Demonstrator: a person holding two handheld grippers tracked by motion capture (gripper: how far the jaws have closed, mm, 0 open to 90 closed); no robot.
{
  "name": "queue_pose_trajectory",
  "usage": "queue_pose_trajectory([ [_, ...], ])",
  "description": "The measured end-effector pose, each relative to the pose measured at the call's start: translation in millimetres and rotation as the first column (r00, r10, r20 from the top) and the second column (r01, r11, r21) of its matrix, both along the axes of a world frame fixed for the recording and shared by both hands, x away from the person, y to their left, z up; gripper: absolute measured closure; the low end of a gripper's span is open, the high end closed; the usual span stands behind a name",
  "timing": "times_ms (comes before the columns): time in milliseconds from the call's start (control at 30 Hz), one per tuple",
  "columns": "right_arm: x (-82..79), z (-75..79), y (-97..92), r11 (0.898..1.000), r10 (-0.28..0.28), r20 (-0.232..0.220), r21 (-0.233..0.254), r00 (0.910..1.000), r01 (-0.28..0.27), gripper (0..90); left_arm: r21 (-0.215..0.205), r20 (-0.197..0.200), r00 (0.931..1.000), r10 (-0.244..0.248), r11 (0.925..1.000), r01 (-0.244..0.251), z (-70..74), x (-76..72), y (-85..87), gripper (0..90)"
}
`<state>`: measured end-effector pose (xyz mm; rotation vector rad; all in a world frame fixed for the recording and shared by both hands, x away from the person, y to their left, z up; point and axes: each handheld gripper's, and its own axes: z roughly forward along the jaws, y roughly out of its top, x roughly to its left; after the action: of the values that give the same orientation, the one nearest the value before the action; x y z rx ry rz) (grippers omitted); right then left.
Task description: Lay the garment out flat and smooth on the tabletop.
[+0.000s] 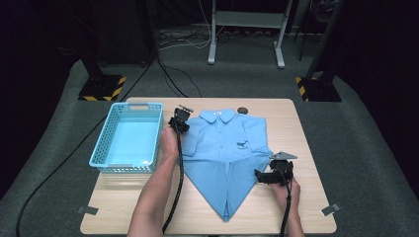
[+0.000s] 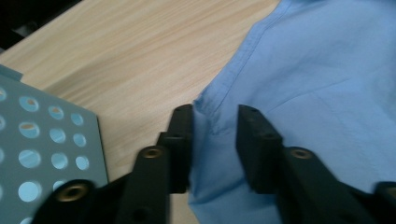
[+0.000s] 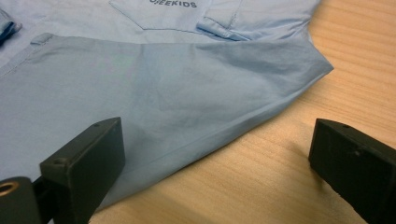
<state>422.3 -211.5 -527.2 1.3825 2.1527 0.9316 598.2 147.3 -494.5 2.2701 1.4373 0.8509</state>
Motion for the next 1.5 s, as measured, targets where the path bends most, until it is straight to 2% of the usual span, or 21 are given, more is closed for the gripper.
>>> queue_pose_trajectory([
  [133, -0.3, 0.0, 0.5, 1.000, -0.002, 0.000, -0.002, 1.0000, 0.002, 3.2, -0.089, 0.007, 0.9996, -0.028, 0.9956, 0.029, 2.7, -9.9, -4.1, 39.5],
  [200, -0.4, 0.0, 0.6, 1.000, -0.004, 0.000, -0.003, 1.0000, 0.004, 3.2, -0.119, -0.032, 0.9982, -0.051, 0.9918, 0.047, 3.2, -13.0, -7.2, 23.0],
  [267, -0.5, 0.0, 0.7, 1.000, -0.004, 0.000, -0.003, 1.0000, 0.004, 3.2, -0.152, -0.029, 0.9960, -0.084, 0.9852, 0.079, 4.8, -20.7, -8.9, 13.5],
  [333, -0.5, 0.0, 0.7, 1.000, -0.005, 0.000, -0.003, 1.0000, 0.005, 3.2, -0.201, -0.013, 0.9934, -0.114, 0.9736, 0.109, 7.7, -29.5, -8.7, 9.2],
  [400, -0.6, 0.0, 0.7, 1.000, -0.006, 0.000, -0.003, 1.0000, 0.006, 3.2, -0.266, -0.017, 0.9889, -0.148, 0.9540, 0.138, 10.4, -38.7, -7.8, 4.8],
  [467, -0.6, -0.1, 0.9, 1.000, -0.007, 0.000, -0.003, 1.0000, 0.007, 3.2, -0.294, -0.015, 0.9864, -0.164, 0.9436, 0.152, 12.3, -47.6, -7.6, 3.0],
  [533, -0.7, -0.1, 0.9, 1.000, -0.008, 0.000, -0.003, 1.0000, 0.008, 3.2, -0.297, -0.011, 0.9801, -0.198, 0.9366, 0.186, 14.7, -60.0, -9.1, 2.5],
  [600, -0.9, 0.0, 1.0, 1.000, -0.010, 0.000, -0.004, 1.0000, 0.010, 3.2, -0.315, 0.007, 0.9733, -0.229, 0.9234, 0.220, 16.8, -73.6, -10.1, 1.0],
  [700, -1.1, 0.0, 1.1, 1.000, -0.012, 0.000, -0.004, 0.9999, 0.012, 3.2, -0.331, 0.025, 0.9552, -0.295, 0.8993, 0.286, 18.5, -96.9, -11.5, 0.0],
  [800, -1.5, -0.1, 1.3, 1.000, -0.016, -0.001, -0.003, 0.9999, 0.016, 3.2, -0.321, 0.041, 0.9406, -0.337, 0.8870, 0.332, 18.3, -119.6, -10.0, 0.0],
  [867, -1.7, -0.1, 1.4, 1.000, -0.017, 0.000, -0.003, 0.9999, 0.017, 3.2, -0.311, 0.034, 0.9351, -0.353, 0.8854, 0.345, 15.1, -135.3, -8.1, 0.0],
  [1000, -2.5, 0.1, 1.9, 1.000, -0.022, 0.001, -0.006, 0.9998, 0.022, 3.7, -0.294, 0.023, 0.9338, -0.357, 0.8903, 0.348, 2.7, -155.8, -3.6, 0.0],
  [1033, -2.6, 0.1, 1.9, 1.000, -0.022, 0.001, -0.006, 0.9998, 0.022, 3.7, -0.294, 0.011, 0.9381, -0.346, 0.8956, 0.334, -2.7, -160.1, -1.9, 0.0],
  [1100, -2.7, 0.2, 2.0, 1.000, -0.024, -0.001, -0.007, 0.9997, 0.024, 3.7, -0.315, -0.002, 0.9414, -0.337, 0.8936, 0.320, -10.0, -164.5, 1.1, 0.0],
  [1133, -2.8, 0.3, 2.1, 1.000, -0.026, -0.002, -0.008, 0.9997, 0.026, 3.8, -0.316, -0.004, 0.9432, -0.332, 0.8954, 0.314, -13.7, -166.5, 2.4, 0.0],
  [1167, -3.0, 0.5, 2.4, 1.000, -0.027, -0.002, -0.010, 0.9996, 0.027, 3.8, -0.315, -0.015, 0.9420, -0.335, 0.8955, 0.314, -18.0, -168.1, 2.7, 0.0],
  [1267, -1.5, 1.0, 2.0, 1.000, -0.022, -0.013, -0.011, 0.9997, 0.022, 3.0, -0.318, -0.035, 0.9351, -0.353, 0.8909, 0.324, -26.3, -171.9, 0.6, 0.0],
  [1300, -1.4, 1.1, 2.1, 1.000, -0.022, -0.014, -0.012, 0.9996, 0.022, 3.0, -0.318, -0.035, 0.9351, -0.353, 0.8909, 0.324, -26.3, -171.9, 0.6, 0.0],
  [1367, -2.1, 1.3, 2.2, 1.000, -0.029, -0.016, -0.012, 0.9994, 0.029, 3.0, -0.322, -0.020, 0.9340, -0.357, 0.8867, 0.332, -27.4, -176.8, -1.9, 0.0],
  [1400, -2.7, 1.4, 1.8, 0.999, -0.031, -0.017, -0.014, 0.9994, 0.031, 3.0, -0.324, -0.007, 0.9306, -0.366, 0.8813, 0.344, -28.5, -181.5, -5.4, 0.0],
  [1500, -7.7, 1.8, -0.2, 0.998, -0.054, -0.023, -0.015, 0.9983, 0.054, 3.0, -0.332, 0.022, 0.9298, -0.367, 0.8746, 0.353, -30.8, -187.6, -9.5, 0.0],
])
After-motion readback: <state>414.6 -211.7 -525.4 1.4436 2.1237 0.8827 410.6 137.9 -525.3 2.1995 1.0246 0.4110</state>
